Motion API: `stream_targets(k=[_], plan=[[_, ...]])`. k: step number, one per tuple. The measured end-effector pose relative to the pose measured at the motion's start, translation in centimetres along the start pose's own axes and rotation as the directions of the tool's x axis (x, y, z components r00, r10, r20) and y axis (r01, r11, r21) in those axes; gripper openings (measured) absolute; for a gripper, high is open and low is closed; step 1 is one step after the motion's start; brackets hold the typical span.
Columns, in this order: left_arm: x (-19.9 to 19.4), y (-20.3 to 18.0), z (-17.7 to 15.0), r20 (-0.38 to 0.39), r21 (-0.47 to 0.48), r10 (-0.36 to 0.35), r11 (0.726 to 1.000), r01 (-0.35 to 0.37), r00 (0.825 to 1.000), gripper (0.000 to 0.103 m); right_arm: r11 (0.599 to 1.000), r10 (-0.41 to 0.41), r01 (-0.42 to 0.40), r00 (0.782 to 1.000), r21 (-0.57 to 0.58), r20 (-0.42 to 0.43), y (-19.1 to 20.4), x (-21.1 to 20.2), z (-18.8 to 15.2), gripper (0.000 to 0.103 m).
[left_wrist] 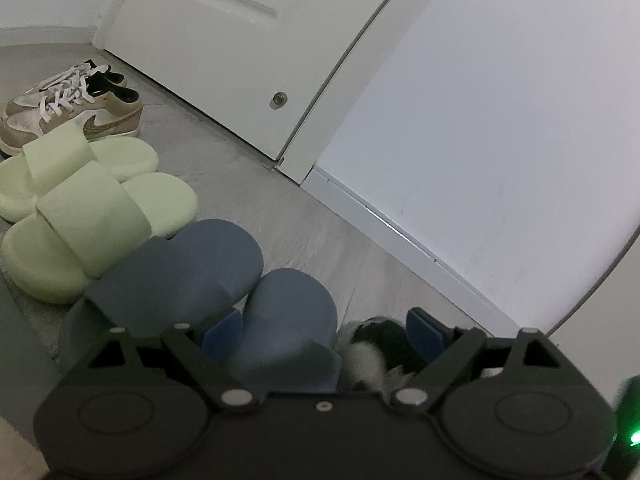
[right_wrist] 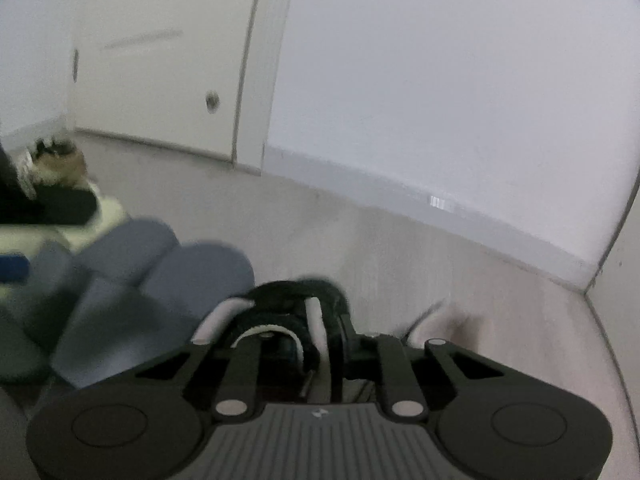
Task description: Organize scattered shoes
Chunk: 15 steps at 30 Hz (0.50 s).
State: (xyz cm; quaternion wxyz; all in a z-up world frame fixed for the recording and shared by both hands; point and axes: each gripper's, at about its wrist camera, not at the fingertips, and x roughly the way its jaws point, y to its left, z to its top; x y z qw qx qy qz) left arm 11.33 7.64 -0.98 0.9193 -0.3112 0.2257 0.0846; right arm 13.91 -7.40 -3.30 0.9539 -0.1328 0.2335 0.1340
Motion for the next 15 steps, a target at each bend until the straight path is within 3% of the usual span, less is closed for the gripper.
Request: stream_targets(k=[4,9,15], plan=[[0.1,-0.1,0.0,-0.002,0.004,0.003,1.0,-0.003,1.0,0.09,0.994,-0.023,0.014,0.996,0.104,0.091,-3.3,-2.8,1.7,0.02],[0.2,-0.8,-0.3,0.001,0.048,-0.004,0.999,0.004,1.0,0.09,0.981,-0.142,0.115,0.975,0.156,0.171,-9.5,-5.2,3.4,0.02],[0.2,-1.3,-0.6,-0.003,0.084,-0.015,0.996,0.016,1.0,0.09,0.926,-0.31,0.284,0.948,0.25,0.072,-16.1,-4.7,-0.1,0.021]])
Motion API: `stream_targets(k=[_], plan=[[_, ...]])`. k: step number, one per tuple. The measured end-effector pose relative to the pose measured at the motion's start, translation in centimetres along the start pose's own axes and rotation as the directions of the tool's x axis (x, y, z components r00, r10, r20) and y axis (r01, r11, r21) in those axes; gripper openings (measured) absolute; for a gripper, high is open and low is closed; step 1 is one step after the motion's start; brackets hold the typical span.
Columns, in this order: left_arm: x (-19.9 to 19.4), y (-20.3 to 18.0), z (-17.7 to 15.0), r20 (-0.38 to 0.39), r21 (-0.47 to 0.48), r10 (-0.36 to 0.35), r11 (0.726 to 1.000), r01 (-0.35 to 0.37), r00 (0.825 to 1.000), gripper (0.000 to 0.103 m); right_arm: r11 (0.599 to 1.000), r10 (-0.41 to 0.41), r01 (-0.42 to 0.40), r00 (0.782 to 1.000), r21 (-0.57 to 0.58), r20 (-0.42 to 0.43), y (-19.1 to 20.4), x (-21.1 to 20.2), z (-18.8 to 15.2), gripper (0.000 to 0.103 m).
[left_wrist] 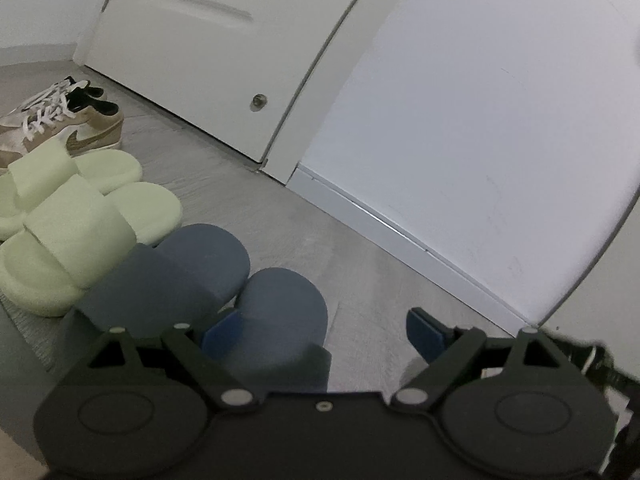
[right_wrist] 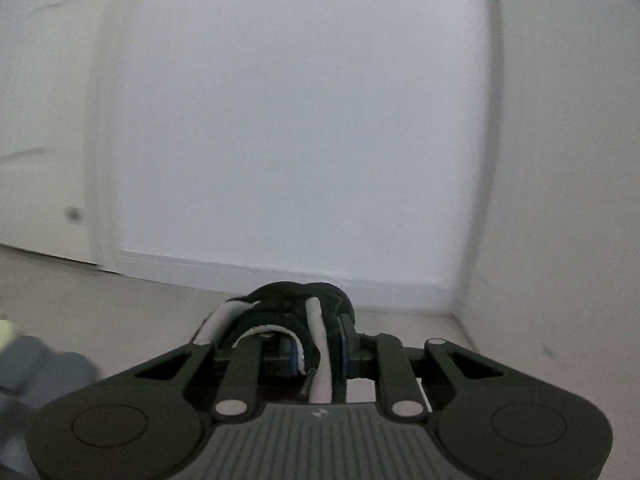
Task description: Organize scattered shoes
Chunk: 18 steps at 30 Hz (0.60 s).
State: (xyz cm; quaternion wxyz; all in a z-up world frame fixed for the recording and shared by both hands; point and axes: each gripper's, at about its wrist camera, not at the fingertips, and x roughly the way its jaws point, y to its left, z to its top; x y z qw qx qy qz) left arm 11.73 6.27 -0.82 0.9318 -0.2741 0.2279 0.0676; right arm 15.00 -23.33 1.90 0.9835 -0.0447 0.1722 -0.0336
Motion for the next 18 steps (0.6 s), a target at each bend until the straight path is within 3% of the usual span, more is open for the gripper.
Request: stream_targets(k=[3,8,18], plan=[[0.3,-0.2,-0.1,-0.009,0.01,0.011,1.0,-0.011,1.0,0.09,0.993,-0.084,0.091,0.992,0.071,-0.095,-2.5,1.7,-2.2,0.021],[0.2,-0.3,-0.2,-0.012,0.03,0.011,0.999,-0.011,1.0,0.09,0.967,-0.098,0.14,0.976,0.215,-0.194,-3.6,4.4,-4.2,0.021],[0.6,-0.8,-0.5,-0.028,0.066,0.025,0.998,-0.023,0.999,0.09,0.976,-0.086,0.127,0.971,0.178,-0.225,-1.8,6.1,-5.9,0.021]])
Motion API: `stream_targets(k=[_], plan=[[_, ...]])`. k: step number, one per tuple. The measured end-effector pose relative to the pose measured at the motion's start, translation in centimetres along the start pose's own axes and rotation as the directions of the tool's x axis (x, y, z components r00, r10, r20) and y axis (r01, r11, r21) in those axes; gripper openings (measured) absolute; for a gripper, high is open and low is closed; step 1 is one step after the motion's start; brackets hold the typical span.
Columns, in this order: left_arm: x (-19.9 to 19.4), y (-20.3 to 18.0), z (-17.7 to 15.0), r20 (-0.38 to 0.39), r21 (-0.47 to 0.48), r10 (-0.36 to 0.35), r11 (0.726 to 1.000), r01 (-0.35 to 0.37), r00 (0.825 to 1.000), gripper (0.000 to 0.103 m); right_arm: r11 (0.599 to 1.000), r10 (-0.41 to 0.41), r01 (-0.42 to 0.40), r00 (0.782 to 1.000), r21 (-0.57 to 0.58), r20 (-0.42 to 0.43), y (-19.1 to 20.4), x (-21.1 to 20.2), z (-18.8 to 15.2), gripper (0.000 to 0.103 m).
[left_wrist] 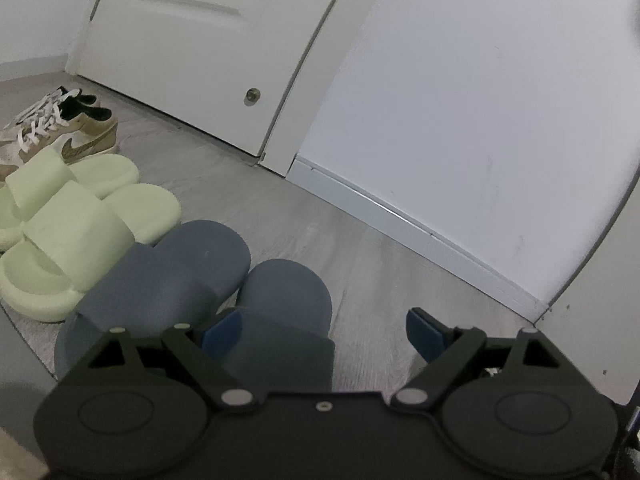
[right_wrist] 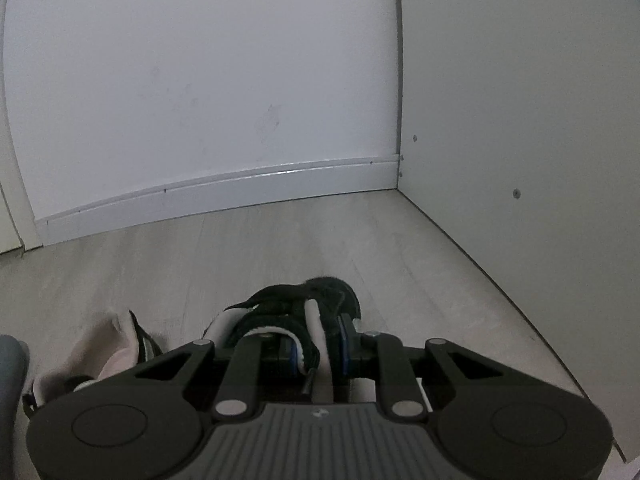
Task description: Organize scattered shoes
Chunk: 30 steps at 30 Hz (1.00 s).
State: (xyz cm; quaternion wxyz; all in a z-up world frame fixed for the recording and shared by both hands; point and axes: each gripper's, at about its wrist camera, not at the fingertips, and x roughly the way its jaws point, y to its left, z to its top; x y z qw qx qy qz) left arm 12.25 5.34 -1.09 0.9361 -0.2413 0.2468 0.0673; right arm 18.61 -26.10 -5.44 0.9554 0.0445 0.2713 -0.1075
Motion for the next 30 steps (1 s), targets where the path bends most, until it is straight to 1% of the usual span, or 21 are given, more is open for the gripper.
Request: stream_targets(k=[3,7,10,11,14,15,18,19,20,23,25,26,27,29,30], plan=[[0.2,-0.2,-0.1,-0.01,0.012,0.005,1.0,-0.005,1.0,0.09,1.0,0.013,-0.013,0.999,0.017,-0.037,-0.4,0.2,-0.3,0.021],[0.1,-0.2,-0.1,-0.012,0.015,0.008,1.0,-0.008,1.0,0.09,1.0,0.013,-0.014,0.998,-0.014,-0.055,0.1,0.5,-0.6,0.022],[0.1,0.0,-0.1,-0.017,0.007,0.014,1.0,-0.014,1.0,0.09,0.999,0.038,-0.035,0.994,0.036,-0.1,-0.7,0.7,-0.2,0.03],[0.2,0.0,-0.1,-0.018,0.005,0.015,1.0,-0.015,1.0,0.09,0.998,0.048,-0.042,0.992,0.054,-0.119,-1.0,0.7,-0.1,0.034],[0.2,-0.1,-0.1,-0.017,0.006,0.013,1.0,-0.013,1.0,0.09,0.989,0.088,-0.068,0.983,0.129,-0.16,-2.1,0.2,0.3,0.04],[0.1,-0.2,-0.1,-0.014,0.01,0.011,1.0,-0.011,1.0,0.09,0.985,0.096,-0.069,0.981,0.159,-0.168,-2.5,-0.1,0.4,0.041],[0.0,-0.4,-0.1,-0.012,0.023,0.006,1.0,-0.005,1.0,0.09,0.978,0.122,-0.089,0.978,0.191,-0.17,-3.0,-1.5,0.5,0.044],[0.0,-0.5,-0.1,-0.012,0.026,0.006,1.0,-0.006,1.0,0.09,0.976,0.135,-0.101,0.976,0.194,-0.169,-3.1,-2.1,0.4,0.047],[0.1,-0.5,-0.1,-0.014,0.03,0.007,1.0,-0.007,1.0,0.09,0.976,0.153,-0.123,0.974,0.181,-0.164,-2.8,-2.8,0.3,0.05],[0.3,-0.7,-0.1,-0.019,0.038,0.009,0.999,-0.008,1.0,0.09,0.972,0.216,-0.198,0.964,0.127,-0.153,-1.6,-4.2,-0.1,0.055],[0.3,-0.8,-0.1,-0.021,0.043,0.01,0.999,-0.01,1.0,0.09,0.973,0.231,-0.228,0.957,0.038,-0.177,-0.1,-4.5,-0.5,0.059],[0.3,-0.8,-0.2,-0.022,0.044,0.011,0.999,-0.01,1.0,0.09,0.972,0.229,-0.235,0.954,-0.009,-0.191,0.7,-4.5,-0.8,0.059],[0.3,-0.8,-0.2,-0.023,0.045,0.012,0.999,-0.011,1.0,0.09,0.974,0.205,-0.221,0.957,-0.054,-0.206,1.4,-4.4,-1.1,0.059],[0.4,-0.8,-0.2,-0.025,0.047,0.014,0.999,-0.013,1.0,0.09,0.975,0.16,-0.19,0.96,-0.117,-0.229,2.3,-4.0,-1.8,0.059],[0.4,-0.8,-0.2,-0.026,0.048,0.016,0.999,-0.014,1.0,0.09,0.972,0.157,-0.192,0.961,-0.137,-0.229,2.6,-3.8,-2.0,0.059]])
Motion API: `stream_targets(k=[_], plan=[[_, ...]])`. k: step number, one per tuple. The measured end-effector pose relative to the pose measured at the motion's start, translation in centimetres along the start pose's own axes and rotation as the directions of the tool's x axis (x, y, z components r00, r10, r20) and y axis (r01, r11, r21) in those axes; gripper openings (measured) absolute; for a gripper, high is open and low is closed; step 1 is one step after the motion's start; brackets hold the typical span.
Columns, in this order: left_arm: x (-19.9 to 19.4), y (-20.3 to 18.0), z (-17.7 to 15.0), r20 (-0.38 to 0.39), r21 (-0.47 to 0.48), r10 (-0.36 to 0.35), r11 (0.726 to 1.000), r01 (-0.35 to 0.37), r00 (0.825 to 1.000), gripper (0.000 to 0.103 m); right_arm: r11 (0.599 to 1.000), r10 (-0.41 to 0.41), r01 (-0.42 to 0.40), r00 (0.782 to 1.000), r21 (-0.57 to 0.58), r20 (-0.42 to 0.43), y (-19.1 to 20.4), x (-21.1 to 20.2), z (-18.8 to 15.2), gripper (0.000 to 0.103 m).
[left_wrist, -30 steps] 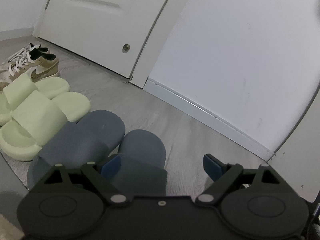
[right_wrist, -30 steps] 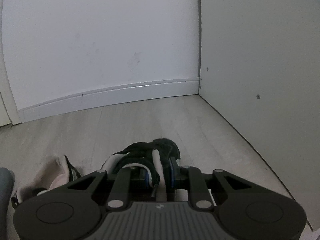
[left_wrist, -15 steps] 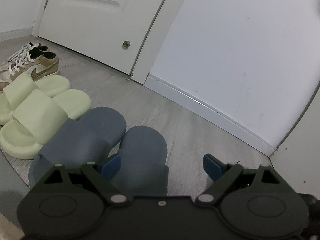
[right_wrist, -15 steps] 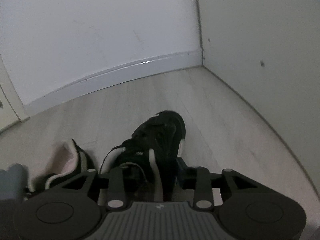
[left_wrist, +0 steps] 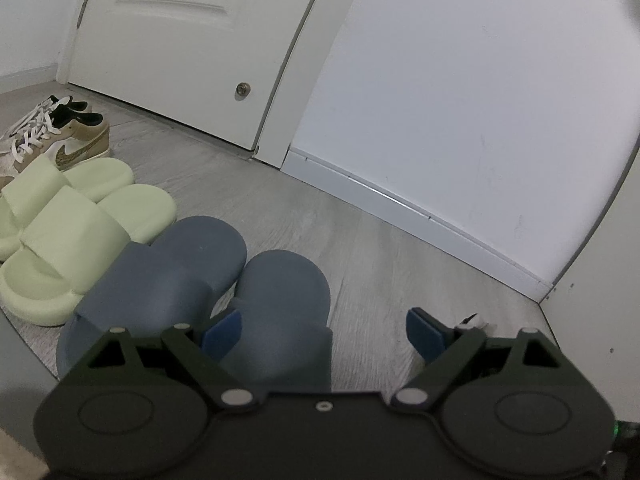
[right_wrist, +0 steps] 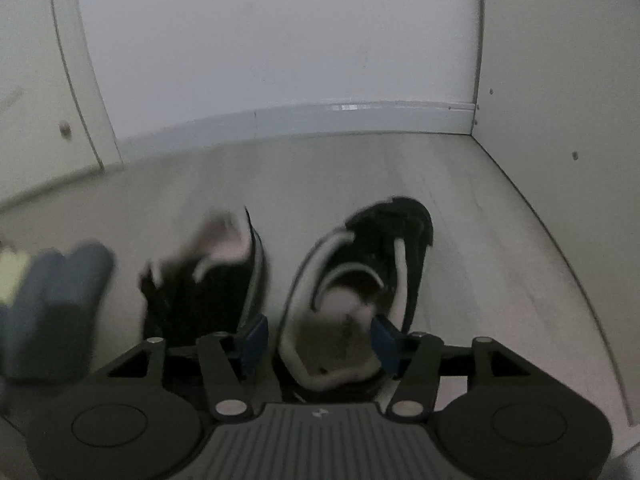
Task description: Organize scattered shoes
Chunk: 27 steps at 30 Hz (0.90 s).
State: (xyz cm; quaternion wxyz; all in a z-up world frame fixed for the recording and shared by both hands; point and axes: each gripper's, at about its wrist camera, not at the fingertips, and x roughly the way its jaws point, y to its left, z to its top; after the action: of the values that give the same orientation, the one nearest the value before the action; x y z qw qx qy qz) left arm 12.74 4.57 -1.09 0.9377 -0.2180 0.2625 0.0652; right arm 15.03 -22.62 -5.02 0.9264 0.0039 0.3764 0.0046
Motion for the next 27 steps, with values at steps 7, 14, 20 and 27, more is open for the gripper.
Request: stream_targets(k=[7,14,20,27], plan=[[-0.1,-0.1,-0.1,-0.002,0.004,0.003,1.0,-0.003,1.0,0.09,0.987,-0.07,0.064,0.997,-0.145,-0.036,1.0,1.4,-0.3,0.057],[-0.1,-0.1,-0.1,-0.009,0.001,0.006,1.0,-0.006,1.0,0.09,0.957,-0.273,0.267,0.961,-0.114,-0.047,-1.1,0.9,-0.7,0.066],[0.0,-0.2,-0.1,-0.012,0.005,0.006,1.0,-0.006,1.0,0.09,0.844,-0.536,0.537,0.842,-0.004,-0.055,-4.4,1.5,-0.4,0.065],[0.0,-0.3,-0.2,-0.015,0.015,0.004,1.0,-0.004,1.0,0.09,0.906,-0.321,0.325,0.945,0.272,-0.058,-7.0,-0.2,-0.6,0.018]])
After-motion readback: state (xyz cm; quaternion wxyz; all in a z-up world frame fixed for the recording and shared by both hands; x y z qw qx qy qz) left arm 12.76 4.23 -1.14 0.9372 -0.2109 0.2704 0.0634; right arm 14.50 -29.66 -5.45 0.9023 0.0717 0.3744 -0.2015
